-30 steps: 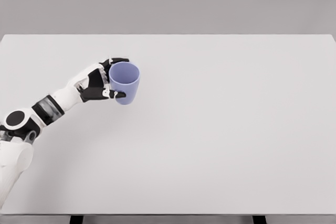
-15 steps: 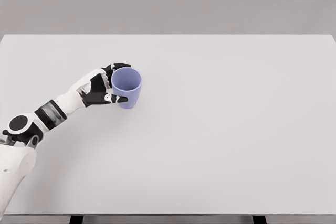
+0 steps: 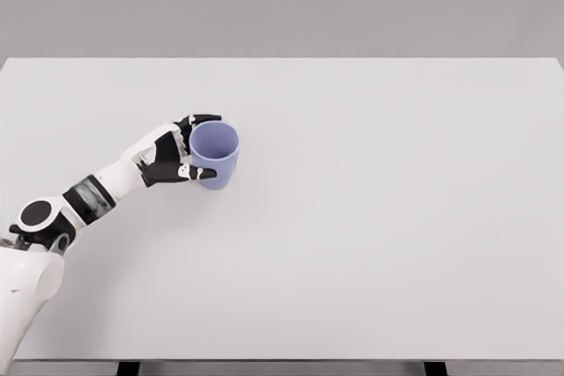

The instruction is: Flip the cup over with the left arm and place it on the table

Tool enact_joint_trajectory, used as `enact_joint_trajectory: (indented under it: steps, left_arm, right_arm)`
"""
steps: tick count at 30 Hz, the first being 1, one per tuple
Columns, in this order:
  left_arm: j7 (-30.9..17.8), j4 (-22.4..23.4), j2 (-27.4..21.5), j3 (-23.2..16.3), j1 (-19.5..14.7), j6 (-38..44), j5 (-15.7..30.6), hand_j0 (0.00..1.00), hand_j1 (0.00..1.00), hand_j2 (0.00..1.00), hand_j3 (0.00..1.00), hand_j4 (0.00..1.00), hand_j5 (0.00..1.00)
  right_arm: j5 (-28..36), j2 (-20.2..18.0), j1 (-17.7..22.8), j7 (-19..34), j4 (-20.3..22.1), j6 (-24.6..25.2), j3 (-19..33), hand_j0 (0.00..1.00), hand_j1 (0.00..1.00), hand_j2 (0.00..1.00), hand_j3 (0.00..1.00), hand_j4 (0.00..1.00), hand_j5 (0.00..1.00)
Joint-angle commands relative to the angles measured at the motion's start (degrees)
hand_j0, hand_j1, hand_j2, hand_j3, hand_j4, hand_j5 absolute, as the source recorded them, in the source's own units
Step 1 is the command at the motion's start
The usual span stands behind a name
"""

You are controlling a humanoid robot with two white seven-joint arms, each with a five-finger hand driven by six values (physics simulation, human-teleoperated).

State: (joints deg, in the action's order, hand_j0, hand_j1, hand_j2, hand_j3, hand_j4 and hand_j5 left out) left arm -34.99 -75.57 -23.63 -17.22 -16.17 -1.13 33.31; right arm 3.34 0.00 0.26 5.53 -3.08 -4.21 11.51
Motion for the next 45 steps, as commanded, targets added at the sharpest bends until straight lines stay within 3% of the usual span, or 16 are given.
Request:
enact_joint_trajectory:
  steps: [1,19,38,45]
  left_arm:
    - [-0.01,-0.01,-0.01,-0.01,0.00,-0.10,0.35,0.82,0.82,0.82,0.82,0.82,0.82]
    - [-0.01,-0.27,-0.10,0.08,0.00,-0.19,0.44,0.97,0.97,0.97,0.97,0.97,0.97]
    - [-0.01,-1.59,-2.03,1.58,0.35,-0.02,1.58,1.00,1.00,1.00,1.00,1.00,1.00]
    - [-0.01,-5.11,-4.49,5.62,2.99,0.07,2.28,1.00,1.00,1.00,1.00,1.00,1.00]
  right_arm:
    - [0.00,0.00,-0.09,0.01,0.00,0.08,0.00,1.00,1.00,1.00,1.00,1.00,1.00]
    - [0.00,0.00,0.00,0.01,0.00,-0.01,0.00,1.00,1.00,1.00,1.00,1.00,1.00]
    - [0.00,0.00,0.00,0.01,0.00,-0.01,0.00,1.00,1.00,1.00,1.00,1.00,1.00]
    - [0.00,0.00,0.00,0.01,0.00,0.08,0.00,1.00,1.00,1.00,1.00,1.00,1.00]
